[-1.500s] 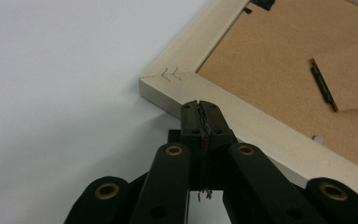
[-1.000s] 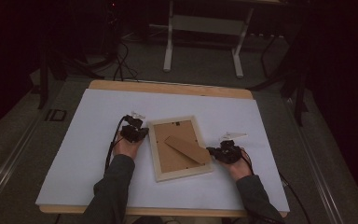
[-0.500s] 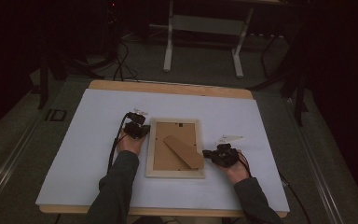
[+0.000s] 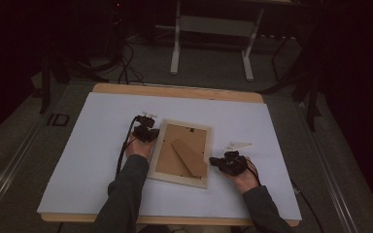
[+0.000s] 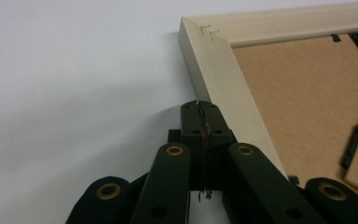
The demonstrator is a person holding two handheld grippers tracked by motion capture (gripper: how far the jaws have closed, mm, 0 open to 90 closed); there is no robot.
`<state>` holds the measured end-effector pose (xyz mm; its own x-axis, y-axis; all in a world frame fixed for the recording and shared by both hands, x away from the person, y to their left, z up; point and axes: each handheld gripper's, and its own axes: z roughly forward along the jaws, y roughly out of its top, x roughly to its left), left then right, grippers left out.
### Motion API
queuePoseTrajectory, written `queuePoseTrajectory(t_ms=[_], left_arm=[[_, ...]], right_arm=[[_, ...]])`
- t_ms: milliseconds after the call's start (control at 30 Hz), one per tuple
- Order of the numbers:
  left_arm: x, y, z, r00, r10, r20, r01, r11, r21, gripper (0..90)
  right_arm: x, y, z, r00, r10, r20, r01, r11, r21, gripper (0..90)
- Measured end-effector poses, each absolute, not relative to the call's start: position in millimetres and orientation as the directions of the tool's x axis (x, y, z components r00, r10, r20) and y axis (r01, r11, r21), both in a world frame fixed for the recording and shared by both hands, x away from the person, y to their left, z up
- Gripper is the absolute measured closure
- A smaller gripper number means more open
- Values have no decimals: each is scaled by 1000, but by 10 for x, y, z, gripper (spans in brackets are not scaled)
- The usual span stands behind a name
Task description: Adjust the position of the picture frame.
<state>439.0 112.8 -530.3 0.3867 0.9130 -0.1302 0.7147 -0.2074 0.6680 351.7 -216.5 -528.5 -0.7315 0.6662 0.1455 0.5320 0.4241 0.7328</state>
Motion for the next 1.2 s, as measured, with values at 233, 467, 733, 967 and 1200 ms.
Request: queuePoseTrajectory(t_ms=[233, 467, 733, 967, 1200], left_arm=[[4410, 1114, -5298, 399, 908, -130, 715, -219, 664, 900], [4406, 1088, -5294, 413, 904, -114, 706, -239, 666, 900], [4408, 1094, -5286, 431, 896, -104, 703, -261, 662, 900], [4351, 1176, -5303, 458, 879, -135, 692, -257, 674, 900], [4178, 1262, -5212, 481, 865, -145, 668, -255, 699, 900]], right_arm=[[3480, -2133, -5281, -740, 658, 144, 525, 429, 735, 899], [3433, -2096, -5282, -748, 650, 133, 513, 439, 737, 900], [3404, -2048, -5276, -758, 640, 129, 507, 452, 734, 899], [3440, -2056, -5254, -771, 626, 114, 489, 469, 736, 899], [3595, -2109, -5132, -750, 655, 92, 480, 443, 757, 899]])
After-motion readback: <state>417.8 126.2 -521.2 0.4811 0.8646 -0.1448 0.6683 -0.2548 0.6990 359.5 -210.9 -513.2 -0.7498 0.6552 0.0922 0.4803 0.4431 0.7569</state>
